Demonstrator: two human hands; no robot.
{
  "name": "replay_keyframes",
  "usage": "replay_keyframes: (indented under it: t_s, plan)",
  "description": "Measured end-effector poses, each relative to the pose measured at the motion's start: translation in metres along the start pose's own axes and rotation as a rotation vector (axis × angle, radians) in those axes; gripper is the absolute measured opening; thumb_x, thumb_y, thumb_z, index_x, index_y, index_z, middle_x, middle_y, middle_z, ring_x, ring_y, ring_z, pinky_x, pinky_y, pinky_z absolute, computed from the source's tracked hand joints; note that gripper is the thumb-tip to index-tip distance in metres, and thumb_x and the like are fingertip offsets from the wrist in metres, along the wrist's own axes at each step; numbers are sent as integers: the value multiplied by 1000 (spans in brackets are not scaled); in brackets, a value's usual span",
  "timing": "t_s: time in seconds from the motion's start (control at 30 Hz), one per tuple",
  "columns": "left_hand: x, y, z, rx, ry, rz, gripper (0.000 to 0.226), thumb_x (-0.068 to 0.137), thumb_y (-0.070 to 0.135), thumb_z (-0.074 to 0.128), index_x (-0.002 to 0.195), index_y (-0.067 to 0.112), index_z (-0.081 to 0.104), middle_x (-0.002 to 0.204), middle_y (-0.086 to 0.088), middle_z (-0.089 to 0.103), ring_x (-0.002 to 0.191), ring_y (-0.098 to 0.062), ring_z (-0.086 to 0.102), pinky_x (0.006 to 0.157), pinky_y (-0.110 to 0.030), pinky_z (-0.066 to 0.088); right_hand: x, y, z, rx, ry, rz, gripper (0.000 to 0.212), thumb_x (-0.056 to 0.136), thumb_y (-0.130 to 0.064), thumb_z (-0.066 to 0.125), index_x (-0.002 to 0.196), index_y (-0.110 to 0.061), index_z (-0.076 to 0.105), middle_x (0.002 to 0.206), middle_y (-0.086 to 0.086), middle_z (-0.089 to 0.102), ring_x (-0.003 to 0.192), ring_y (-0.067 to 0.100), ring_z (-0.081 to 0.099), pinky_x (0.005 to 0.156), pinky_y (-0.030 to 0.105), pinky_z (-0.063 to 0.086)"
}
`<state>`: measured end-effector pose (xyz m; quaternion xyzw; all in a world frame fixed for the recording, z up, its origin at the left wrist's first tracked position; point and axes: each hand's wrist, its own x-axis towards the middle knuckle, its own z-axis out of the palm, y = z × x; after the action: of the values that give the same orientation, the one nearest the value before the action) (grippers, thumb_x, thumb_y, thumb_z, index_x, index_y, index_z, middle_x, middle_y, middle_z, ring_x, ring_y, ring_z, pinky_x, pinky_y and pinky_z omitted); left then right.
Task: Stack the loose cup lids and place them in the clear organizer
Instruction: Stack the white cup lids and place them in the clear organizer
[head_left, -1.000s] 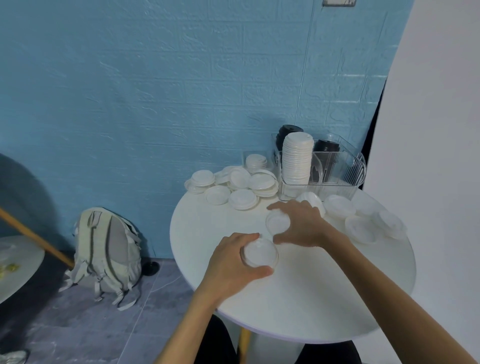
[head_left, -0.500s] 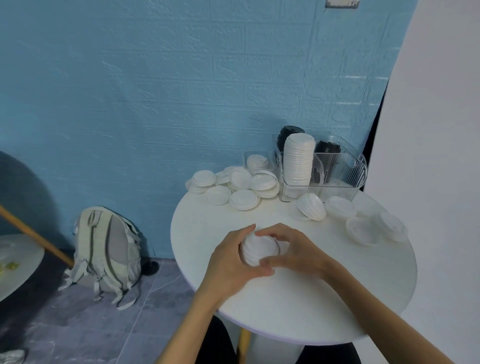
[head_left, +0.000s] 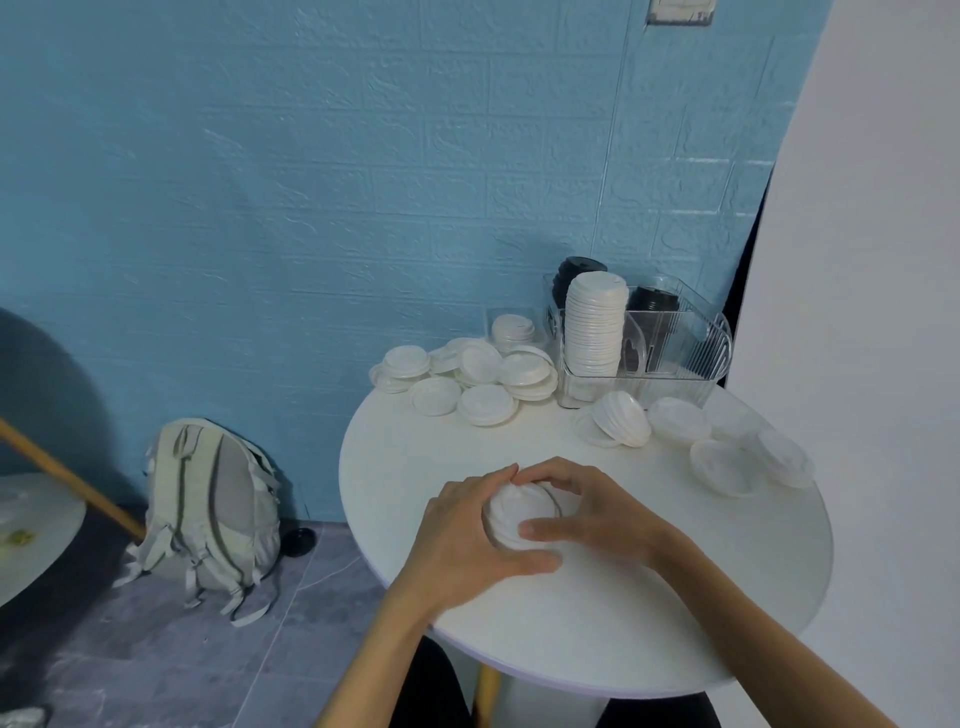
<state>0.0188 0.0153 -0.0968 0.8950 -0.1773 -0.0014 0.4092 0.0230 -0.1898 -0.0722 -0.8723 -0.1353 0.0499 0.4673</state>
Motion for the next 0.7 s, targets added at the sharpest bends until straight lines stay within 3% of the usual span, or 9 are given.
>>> replay_keyframes:
  t_s: [0.17,0.23,0.33,0.57,0.7]
  plan:
    - [0,-5,0,-34,4,-4,93,67,57,89,146,51,40,126,34,50,126,1,44,113,-35,38,1,2,0,7,-6,2,48,72,-36,90,114,-38,69,117,-22,66,119,2,59,113,41,41]
    - [1,-5,0,-21,0,9,95,66,57,89,146,52,39,127,33,49,125,1,44,113,-35,38,1,4,2,8,1,-12,52,67,-44,89,114,-37,67,117,-18,67,119,5,59,114,43,39]
    - [1,-3,-1,5,2,20,99,65,59,89,148,51,37,127,31,49,124,-1,43,112,-32,35,2,8,4,5,16,-32,54,68,-39,91,114,-35,62,118,-16,67,119,4,57,115,39,35]
    - [1,-4,2,-44,17,-23,104,63,55,92,151,46,38,128,30,51,124,-2,45,112,-36,37,5,10,7,15,-16,-6,65,64,-47,89,122,-40,59,122,-16,65,123,2,56,109,35,43]
    - [1,-3,-1,-11,24,-36,102,64,57,89,151,43,39,136,26,52,125,-1,44,113,-32,35,13,8,4,79,-39,32,61,71,-52,85,126,-44,58,123,-17,66,124,2,55,108,27,39]
